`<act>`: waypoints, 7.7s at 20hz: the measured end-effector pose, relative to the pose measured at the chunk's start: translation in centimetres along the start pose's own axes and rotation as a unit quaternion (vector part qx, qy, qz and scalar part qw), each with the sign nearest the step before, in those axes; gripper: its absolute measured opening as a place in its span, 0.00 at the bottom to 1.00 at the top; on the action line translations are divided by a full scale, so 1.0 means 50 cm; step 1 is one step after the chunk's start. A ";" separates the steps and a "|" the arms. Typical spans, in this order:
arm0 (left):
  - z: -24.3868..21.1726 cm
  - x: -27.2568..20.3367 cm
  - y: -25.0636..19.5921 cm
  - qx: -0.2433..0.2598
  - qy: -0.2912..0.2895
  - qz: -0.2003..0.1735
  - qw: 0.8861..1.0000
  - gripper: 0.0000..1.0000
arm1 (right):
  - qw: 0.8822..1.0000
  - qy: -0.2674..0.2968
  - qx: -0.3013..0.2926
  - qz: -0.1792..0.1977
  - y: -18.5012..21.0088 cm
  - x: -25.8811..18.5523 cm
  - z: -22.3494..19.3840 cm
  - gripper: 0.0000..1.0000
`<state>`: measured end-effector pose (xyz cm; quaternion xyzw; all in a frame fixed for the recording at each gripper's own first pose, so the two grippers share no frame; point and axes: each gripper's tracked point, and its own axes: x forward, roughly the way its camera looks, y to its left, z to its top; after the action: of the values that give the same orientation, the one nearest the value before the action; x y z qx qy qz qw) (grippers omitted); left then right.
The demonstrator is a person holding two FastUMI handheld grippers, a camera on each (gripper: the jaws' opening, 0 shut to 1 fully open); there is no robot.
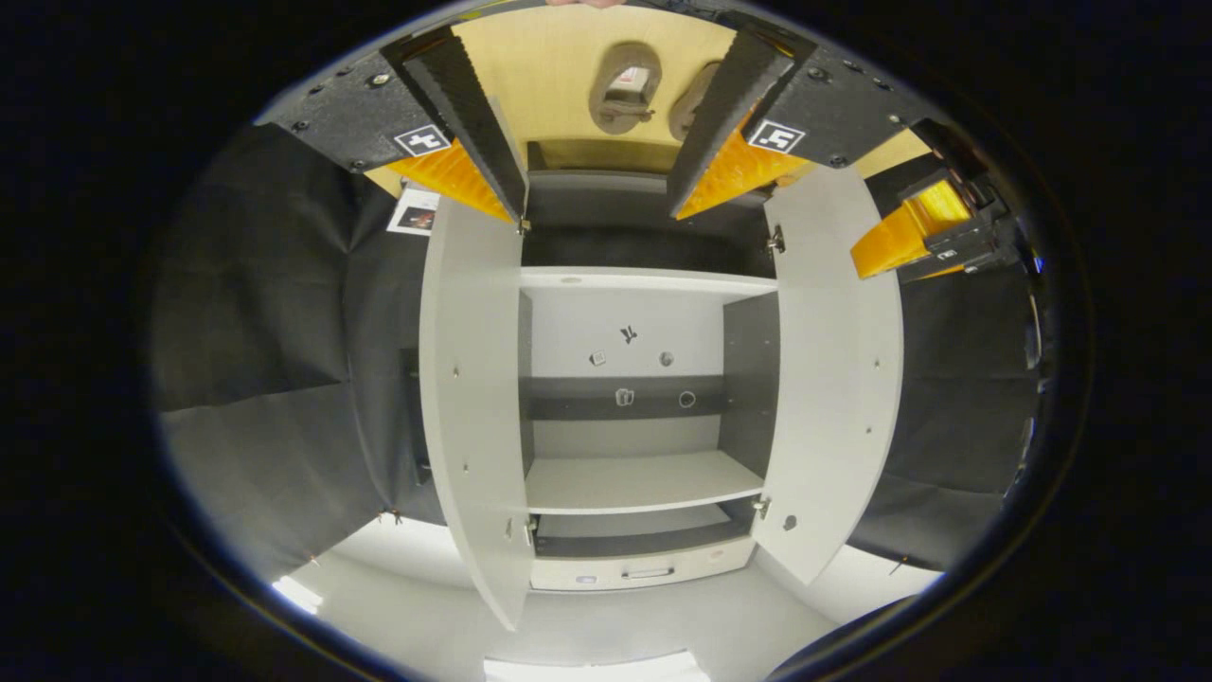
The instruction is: Grab one shoe with the right hand and put it into the shoe cabinet, grab the other shoe with the left hand and put it into the shoe cabinet; then close the right door with the right hand and the left door with the left hand.
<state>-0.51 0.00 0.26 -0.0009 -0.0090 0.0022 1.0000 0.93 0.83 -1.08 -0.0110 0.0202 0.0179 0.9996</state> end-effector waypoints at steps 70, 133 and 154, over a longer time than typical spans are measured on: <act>-0.079 -0.004 0.014 -0.004 0.037 0.006 0.999 0.95 | 0.992 0.054 -0.100 0.052 0.073 0.594 0.191 0.06; -0.189 -0.009 -0.080 0.014 0.128 -0.055 0.990 0.95 | 0.999 0.025 -0.002 -0.030 -0.056 0.020 -0.138 0.86; -0.657 0.116 0.037 -0.016 0.390 -0.014 0.921 0.96 | 0.998 0.047 0.013 -0.051 -0.129 0.018 -0.142 0.86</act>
<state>5.88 1.82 -32.48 -0.0179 0.3811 -0.0121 0.9243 1.79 -5.75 -8.07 0.0005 0.0667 -0.0336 0.9972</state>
